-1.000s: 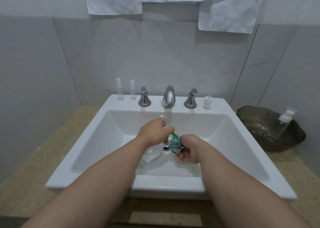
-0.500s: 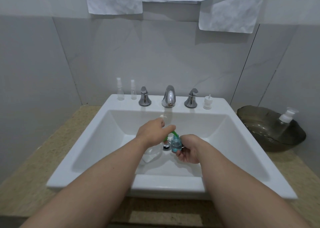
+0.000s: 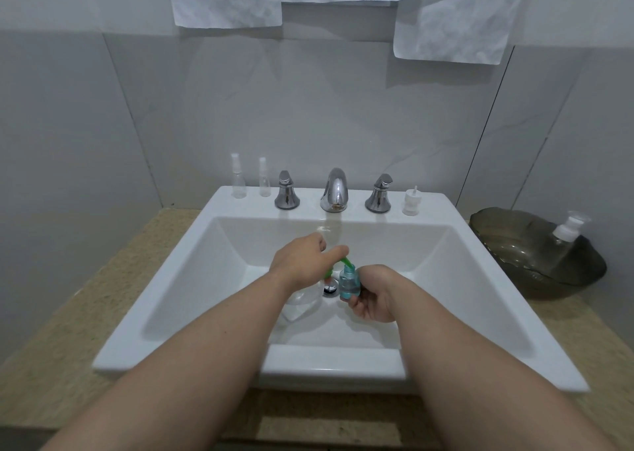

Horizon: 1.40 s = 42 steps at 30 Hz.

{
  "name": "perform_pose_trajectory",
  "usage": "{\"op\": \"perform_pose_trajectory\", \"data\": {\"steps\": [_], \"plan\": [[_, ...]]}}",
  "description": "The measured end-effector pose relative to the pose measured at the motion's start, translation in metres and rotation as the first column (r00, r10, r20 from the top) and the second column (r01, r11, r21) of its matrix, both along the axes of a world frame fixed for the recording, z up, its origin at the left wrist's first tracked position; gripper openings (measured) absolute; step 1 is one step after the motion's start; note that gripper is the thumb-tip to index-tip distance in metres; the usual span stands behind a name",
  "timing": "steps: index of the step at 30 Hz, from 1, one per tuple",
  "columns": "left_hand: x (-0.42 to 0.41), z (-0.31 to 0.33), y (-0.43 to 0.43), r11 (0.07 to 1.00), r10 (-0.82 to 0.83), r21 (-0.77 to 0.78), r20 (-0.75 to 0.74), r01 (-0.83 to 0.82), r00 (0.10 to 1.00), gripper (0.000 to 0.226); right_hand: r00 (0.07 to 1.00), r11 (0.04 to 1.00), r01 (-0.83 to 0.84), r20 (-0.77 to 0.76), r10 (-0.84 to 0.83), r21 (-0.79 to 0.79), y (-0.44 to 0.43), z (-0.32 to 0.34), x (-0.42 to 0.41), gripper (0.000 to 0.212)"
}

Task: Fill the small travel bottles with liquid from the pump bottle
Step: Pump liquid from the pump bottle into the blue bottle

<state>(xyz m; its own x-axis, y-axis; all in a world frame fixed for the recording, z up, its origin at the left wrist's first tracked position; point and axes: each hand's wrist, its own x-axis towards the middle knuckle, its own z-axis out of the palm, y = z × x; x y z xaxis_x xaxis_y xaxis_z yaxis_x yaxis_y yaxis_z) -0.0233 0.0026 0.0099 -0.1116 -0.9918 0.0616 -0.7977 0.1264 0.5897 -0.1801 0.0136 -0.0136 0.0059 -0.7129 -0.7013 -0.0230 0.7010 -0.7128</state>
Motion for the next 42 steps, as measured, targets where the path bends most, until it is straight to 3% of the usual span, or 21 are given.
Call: {"op": "perform_pose_trajectory", "data": {"steps": [14,42], "plan": [[-0.0012,-0.0032,-0.005,1.0,-0.004,0.008,-0.018,0.004,1.0,0.036,1.0,1.0,-0.011,-0.004,0.011,-0.024,0.0012,0.0005,-0.0004,0.039],[-0.0013,-0.0028,-0.0025,1.0,-0.016,0.015,-0.004,0.016,1.0,0.031,0.998,1.0,-0.031,-0.051,0.031,0.005,-0.0037,-0.0067,-0.0014,0.035]]}}
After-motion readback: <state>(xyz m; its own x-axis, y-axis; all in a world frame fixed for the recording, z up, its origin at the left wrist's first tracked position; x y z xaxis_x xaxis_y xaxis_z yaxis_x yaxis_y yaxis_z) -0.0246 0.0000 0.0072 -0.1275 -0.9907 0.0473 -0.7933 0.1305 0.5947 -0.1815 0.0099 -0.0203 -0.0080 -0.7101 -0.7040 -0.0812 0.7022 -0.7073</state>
